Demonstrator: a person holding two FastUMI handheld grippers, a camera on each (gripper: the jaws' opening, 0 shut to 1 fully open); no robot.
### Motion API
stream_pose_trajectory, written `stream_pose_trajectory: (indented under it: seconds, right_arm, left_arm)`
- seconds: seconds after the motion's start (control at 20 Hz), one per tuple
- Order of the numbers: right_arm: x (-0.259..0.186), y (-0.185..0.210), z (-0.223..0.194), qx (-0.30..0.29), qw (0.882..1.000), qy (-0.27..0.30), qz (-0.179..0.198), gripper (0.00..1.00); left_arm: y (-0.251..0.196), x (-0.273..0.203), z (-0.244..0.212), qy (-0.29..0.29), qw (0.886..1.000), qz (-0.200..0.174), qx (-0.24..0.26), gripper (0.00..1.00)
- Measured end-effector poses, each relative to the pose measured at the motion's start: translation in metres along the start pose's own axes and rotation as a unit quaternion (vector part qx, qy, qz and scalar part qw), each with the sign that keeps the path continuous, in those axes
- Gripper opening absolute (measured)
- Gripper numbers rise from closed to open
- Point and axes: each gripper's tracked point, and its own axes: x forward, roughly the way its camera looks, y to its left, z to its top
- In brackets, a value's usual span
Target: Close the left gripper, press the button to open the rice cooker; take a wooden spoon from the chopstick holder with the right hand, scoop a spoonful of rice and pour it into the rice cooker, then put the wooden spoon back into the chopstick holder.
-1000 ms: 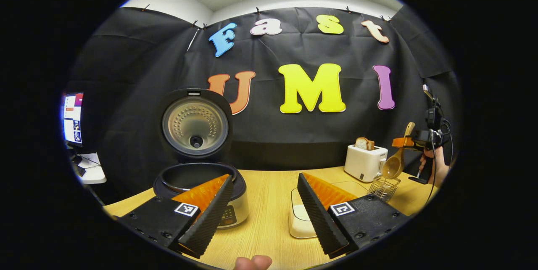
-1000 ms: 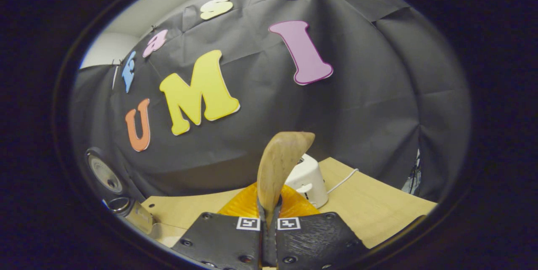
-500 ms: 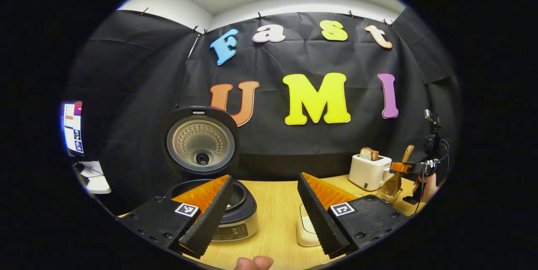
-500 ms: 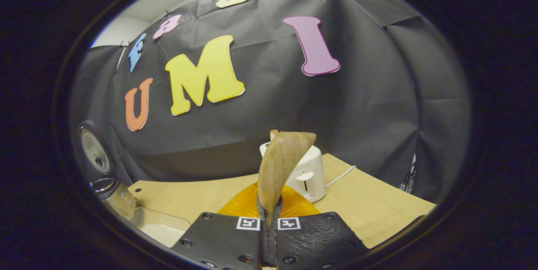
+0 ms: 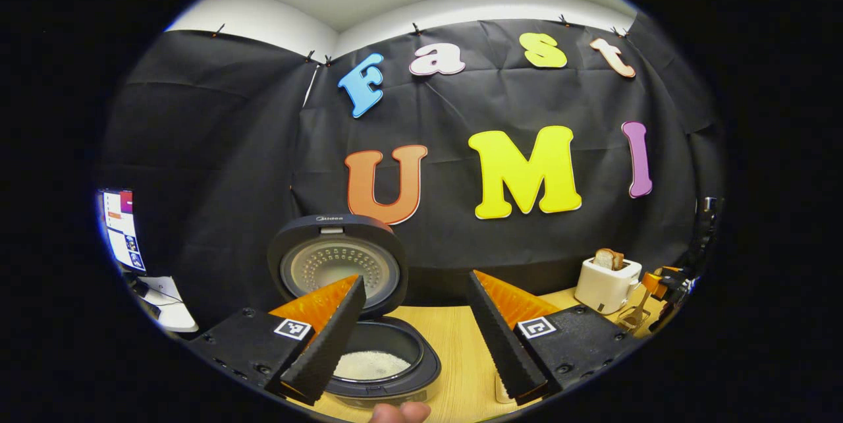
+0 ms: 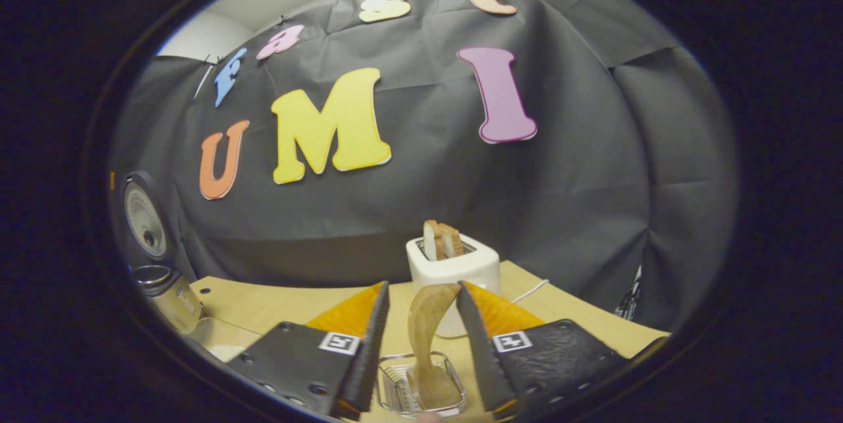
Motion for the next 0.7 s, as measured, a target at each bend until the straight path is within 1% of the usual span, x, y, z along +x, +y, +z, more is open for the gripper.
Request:
stream_pose_trajectory:
  seconds: [0.05, 0.15, 0.2, 0.25, 0.3, 0.35, 0.4, 0.45, 0.5, 0.55, 0.6, 0.7]
  right_arm:
    - [-0.007, -0.003, 0.011, -0.004, 1.0, -0.02, -0.006, 0.8]
    - [-0.021, -0.004, 0.031, -0.024, 0.999, -0.048, -0.006, 0.97]
    - [-0.028, -0.007, 0.035, -0.04, 0.998, -0.055, -0.006, 0.94]
    - [-0.035, -0.009, 0.042, -0.05, 0.997, -0.065, -0.006, 0.92]
    - [-0.043, -0.009, 0.051, -0.056, 0.996, -0.073, -0.004, 0.92]
    - [-0.051, -0.01, 0.057, -0.058, 0.995, -0.079, -0.002, 0.92]
    - [-0.054, -0.012, 0.06, -0.059, 0.995, -0.084, -0.001, 0.92]
    - [-0.06, -0.016, 0.062, -0.06, 0.995, -0.085, -0.001, 0.96]
    - [-0.063, -0.016, 0.061, -0.061, 0.994, -0.086, 0.0, 0.95]
    - [-0.067, -0.018, 0.06, -0.067, 0.994, -0.089, -0.001, 0.99]
    - [-0.071, -0.019, 0.06, -0.08, 0.992, -0.095, -0.002, 0.95]
    - [-0.08, -0.019, 0.055, -0.121, 0.987, -0.103, -0.006, 0.95]
  left_arm:
    - [0.006, 0.006, 0.011, -0.004, 1.0, 0.007, 0.005, 0.98]
    - [0.02, 0.019, 0.029, -0.008, 1.0, 0.019, 0.01, 0.98]
    - [0.024, 0.027, 0.035, -0.006, 1.0, 0.02, 0.0, 0.97]
    - [0.024, 0.035, 0.037, 0.007, 1.0, 0.014, -0.011, 1.0]
    - [0.029, 0.044, 0.036, 0.022, 1.0, 0.017, -0.013, 0.97]
    - [0.038, 0.052, 0.041, 0.027, 0.999, 0.029, -0.006, 1.0]
    - [0.051, 0.062, 0.047, 0.027, 0.999, 0.044, 0.002, 0.97]
    - [0.064, 0.07, 0.057, 0.024, 0.998, 0.062, 0.008, 0.97]
    - [0.071, 0.077, 0.064, 0.022, 0.997, 0.07, 0.012, 0.97]
    - [0.078, 0.085, 0.072, 0.022, 0.997, 0.079, 0.013, 0.97]
    - [0.086, 0.094, 0.082, 0.022, 0.995, 0.091, 0.019, 0.97]
    - [0.099, 0.11, 0.089, 0.023, 0.994, 0.102, 0.032, 0.97]
